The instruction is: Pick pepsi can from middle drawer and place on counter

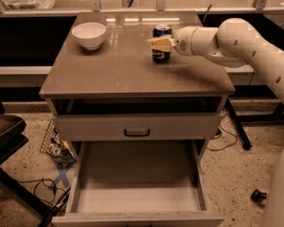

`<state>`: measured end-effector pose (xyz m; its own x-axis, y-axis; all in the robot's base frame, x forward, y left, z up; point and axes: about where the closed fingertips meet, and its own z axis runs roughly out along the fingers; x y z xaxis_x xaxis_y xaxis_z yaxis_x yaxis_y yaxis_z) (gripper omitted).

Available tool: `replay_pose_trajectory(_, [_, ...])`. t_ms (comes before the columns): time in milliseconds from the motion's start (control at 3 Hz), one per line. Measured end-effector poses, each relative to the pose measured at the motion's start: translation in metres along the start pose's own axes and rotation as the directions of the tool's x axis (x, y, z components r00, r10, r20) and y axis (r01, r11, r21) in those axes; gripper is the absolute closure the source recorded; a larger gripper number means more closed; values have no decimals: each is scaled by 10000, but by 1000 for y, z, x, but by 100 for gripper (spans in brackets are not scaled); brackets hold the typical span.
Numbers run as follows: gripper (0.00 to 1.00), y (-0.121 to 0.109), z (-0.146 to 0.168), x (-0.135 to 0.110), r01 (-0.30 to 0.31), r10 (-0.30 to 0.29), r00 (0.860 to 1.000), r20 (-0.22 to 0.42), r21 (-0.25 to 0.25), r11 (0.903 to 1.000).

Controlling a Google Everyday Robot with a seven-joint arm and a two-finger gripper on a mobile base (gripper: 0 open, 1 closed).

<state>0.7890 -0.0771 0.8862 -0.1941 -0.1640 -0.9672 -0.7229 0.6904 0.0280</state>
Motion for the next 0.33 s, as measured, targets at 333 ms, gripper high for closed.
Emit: replay_pose_trajectory(333, [0, 1, 1, 0, -2, 2, 10000, -3, -25, 10000])
